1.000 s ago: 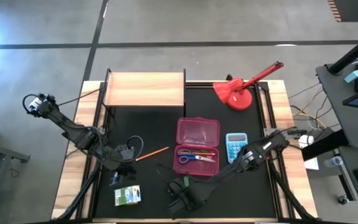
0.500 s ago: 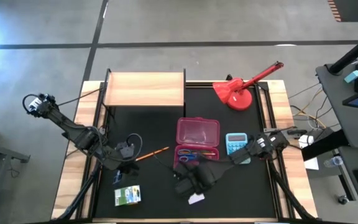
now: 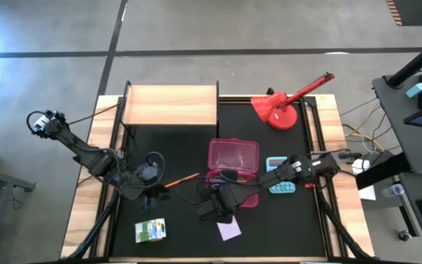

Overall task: Pack school essentials
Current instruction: Put the blue pen into the pink supply box, then put the green box of crayons into the pink supply box

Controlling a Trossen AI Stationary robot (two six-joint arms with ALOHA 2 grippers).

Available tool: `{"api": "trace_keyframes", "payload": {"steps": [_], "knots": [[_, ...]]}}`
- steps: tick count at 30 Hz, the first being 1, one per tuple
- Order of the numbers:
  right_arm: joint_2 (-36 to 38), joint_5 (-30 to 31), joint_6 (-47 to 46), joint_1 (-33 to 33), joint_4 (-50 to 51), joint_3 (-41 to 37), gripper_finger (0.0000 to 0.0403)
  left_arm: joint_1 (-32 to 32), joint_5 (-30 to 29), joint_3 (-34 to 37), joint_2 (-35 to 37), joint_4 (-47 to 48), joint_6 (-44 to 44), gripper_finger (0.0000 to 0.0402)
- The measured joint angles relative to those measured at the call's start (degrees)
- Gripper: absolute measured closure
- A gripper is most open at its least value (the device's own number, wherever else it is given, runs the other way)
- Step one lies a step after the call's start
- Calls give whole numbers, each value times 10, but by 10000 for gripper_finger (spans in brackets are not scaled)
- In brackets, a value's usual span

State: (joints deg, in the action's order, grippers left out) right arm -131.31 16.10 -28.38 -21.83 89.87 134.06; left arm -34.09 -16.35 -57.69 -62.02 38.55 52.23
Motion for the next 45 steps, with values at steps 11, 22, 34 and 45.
{"api": "trace_keyframes", "payload": {"steps": [11, 22, 34, 45], "knots": [[-5, -28, 57, 7, -52, -89, 374, 0, -11, 0, 0, -54, 1, 299], [28, -39, 59, 15, -147, -213, 374, 0, -25, 0, 0, -53, 14, 299], [102, -45, -20, 20, -262, -343, 342, 0, -27, 0, 0, -53, 15, 299], [154, -41, -62, 22, -270, -384, 255, 0, -50, 0, 0, -56, 15, 299]]}}
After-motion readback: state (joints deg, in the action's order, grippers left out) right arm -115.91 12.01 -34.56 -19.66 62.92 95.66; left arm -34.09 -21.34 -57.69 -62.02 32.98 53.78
